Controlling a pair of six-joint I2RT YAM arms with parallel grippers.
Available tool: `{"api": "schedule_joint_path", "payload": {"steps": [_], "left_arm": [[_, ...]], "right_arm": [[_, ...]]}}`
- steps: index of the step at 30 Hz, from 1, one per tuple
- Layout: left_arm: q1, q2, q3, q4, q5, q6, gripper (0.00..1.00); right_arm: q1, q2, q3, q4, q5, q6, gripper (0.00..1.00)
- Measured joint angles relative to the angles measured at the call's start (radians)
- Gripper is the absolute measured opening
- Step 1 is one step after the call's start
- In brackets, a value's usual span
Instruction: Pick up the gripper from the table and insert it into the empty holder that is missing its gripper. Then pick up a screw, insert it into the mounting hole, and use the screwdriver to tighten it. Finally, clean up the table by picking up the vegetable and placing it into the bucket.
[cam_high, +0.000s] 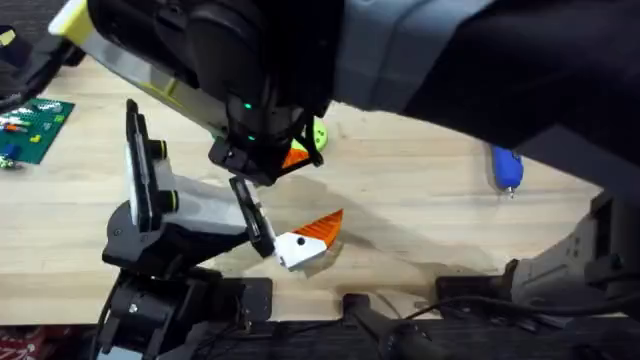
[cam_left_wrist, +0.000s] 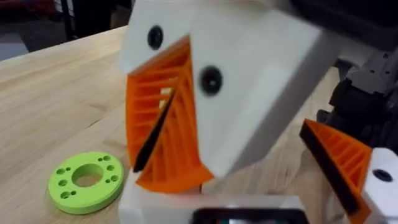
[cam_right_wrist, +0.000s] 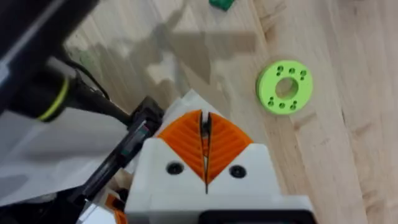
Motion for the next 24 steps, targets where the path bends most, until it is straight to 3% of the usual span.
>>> {"api": "schedule_joint_path", "payload": {"steps": [24], "left_arm": [[0.0, -0.001, 0.0, 0.0, 0.005, 0.008, 0.983]], "right_arm": [[0.0, -0.012, 0.002, -0.054, -0.003, 0.048, 0.006]]}}
